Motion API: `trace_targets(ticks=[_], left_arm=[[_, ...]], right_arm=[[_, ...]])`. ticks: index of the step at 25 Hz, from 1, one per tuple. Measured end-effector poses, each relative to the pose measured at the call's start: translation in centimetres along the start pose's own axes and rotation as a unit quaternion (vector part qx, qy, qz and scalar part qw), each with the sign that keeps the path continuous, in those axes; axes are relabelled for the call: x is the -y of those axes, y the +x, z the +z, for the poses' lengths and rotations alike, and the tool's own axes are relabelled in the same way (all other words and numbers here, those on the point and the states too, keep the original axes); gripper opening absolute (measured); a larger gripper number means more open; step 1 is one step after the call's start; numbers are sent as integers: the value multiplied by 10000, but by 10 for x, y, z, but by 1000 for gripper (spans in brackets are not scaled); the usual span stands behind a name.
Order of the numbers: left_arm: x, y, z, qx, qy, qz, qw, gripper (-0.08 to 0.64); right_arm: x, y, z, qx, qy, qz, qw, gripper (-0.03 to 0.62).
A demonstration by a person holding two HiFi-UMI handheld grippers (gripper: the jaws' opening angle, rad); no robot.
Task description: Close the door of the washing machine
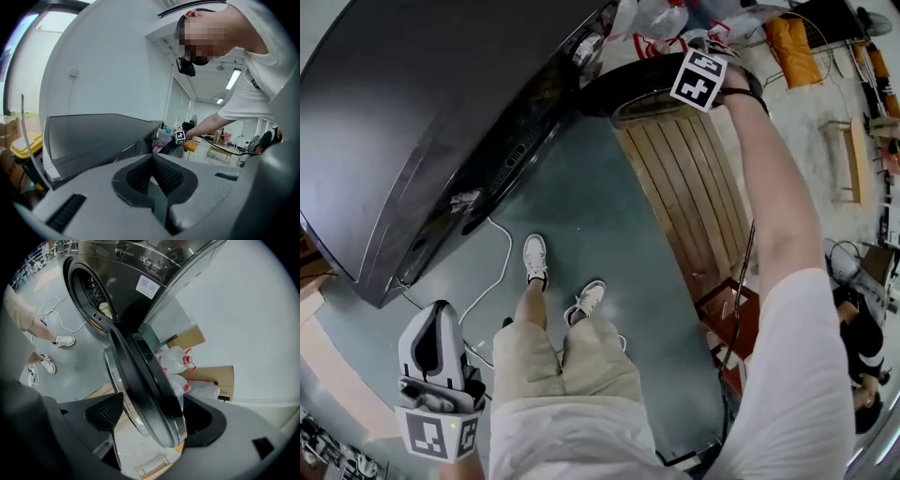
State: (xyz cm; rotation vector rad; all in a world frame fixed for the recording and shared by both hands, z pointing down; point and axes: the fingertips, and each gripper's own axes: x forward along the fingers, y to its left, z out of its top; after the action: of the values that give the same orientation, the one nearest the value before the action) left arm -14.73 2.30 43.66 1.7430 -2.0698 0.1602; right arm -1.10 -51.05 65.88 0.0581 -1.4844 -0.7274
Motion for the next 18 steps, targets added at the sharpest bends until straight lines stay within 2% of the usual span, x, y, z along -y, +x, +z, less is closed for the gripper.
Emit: trace_targets(ticks=[7,14,18], left_arm=[[31,0,-3,412,-142,61,9990,5],[44,-6,-14,494,-167,212,9984,5],[68,-14,-18,653,-161,266,9974,5]], right_arm=[[-11,-5,1,11,187,-30,9998,366],[-29,-16,-3,314,557,-30,9979,367],[-45,-26,-7,470,730,-75,9962,367]])
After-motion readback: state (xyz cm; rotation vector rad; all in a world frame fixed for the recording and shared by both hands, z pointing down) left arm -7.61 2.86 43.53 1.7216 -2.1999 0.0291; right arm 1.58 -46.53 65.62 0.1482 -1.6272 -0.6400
